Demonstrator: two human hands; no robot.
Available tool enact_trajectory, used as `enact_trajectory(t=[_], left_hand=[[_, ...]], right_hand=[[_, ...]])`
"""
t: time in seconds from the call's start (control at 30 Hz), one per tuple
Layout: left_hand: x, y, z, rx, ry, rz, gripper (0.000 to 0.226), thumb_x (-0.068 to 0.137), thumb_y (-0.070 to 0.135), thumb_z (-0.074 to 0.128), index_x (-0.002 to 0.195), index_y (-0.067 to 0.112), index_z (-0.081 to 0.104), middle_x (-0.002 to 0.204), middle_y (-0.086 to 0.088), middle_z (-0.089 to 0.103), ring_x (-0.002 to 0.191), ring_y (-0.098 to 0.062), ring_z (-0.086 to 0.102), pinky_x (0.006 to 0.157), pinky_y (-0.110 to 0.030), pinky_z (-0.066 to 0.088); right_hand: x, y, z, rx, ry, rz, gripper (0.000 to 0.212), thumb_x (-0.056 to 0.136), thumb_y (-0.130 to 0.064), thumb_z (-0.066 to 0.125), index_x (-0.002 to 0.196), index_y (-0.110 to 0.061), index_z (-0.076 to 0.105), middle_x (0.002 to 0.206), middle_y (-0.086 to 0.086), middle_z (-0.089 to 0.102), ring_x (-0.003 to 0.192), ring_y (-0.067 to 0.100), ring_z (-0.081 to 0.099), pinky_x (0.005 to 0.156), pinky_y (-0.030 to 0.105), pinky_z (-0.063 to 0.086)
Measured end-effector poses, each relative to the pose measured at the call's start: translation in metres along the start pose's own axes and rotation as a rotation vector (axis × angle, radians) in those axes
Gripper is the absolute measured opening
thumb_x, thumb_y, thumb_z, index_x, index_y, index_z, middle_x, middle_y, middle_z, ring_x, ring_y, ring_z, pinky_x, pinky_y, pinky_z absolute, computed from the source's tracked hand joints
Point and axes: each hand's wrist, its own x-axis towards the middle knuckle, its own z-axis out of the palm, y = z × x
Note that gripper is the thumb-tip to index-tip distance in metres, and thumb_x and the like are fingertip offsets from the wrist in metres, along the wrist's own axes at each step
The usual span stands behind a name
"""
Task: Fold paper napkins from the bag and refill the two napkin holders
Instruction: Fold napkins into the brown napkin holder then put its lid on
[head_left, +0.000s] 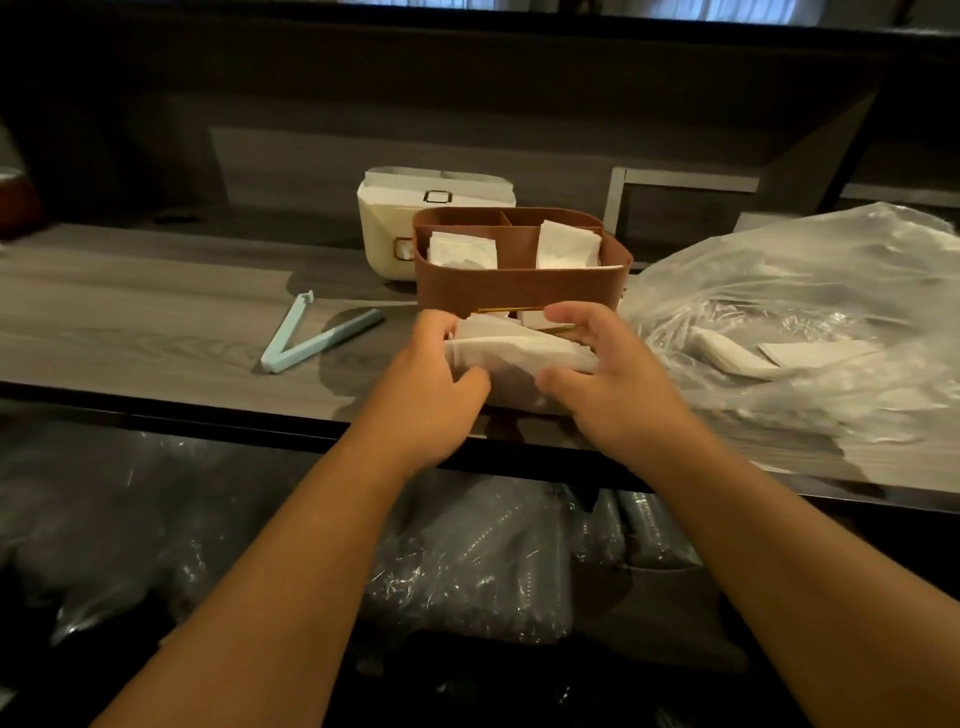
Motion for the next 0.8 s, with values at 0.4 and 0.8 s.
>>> enact_trajectory(t=[0.4,0.8], left_hand=[[-0.004,0.008,0.005,-0.220,-0.048,0.127,0.069,0.087,-0.002,0.064,0.121,0.046,0.030,0.129,0.005,0.038,0.108,-0.019,0.053,0.065,-0.019,0.055],[-0.008,0.008,0.013,-0.141,-0.018,0.093,0.052,0.091,0.012,0.064,0.119,0.039,0.030,0.121,0.012,0.036,0.096,-0.011,0.054,0.063,-0.017,0.049]], right_hand=[[0.001,-0.008,0.009,0.169,0.016,-0.046,0.059,0.083,-0.004,0.071,0.123,-0.044,0.055,0.113,-0.021,0.061,0.109,0.006,0.059,0.082,0.031,0.061],[-0.003,0.000,0.004,-0.057,-0.055,0.000,0.055,0.088,-0.012,0.071,0.127,-0.044,0.049,0.115,-0.018,0.052,0.083,0.003,0.062,0.055,0.012,0.052]])
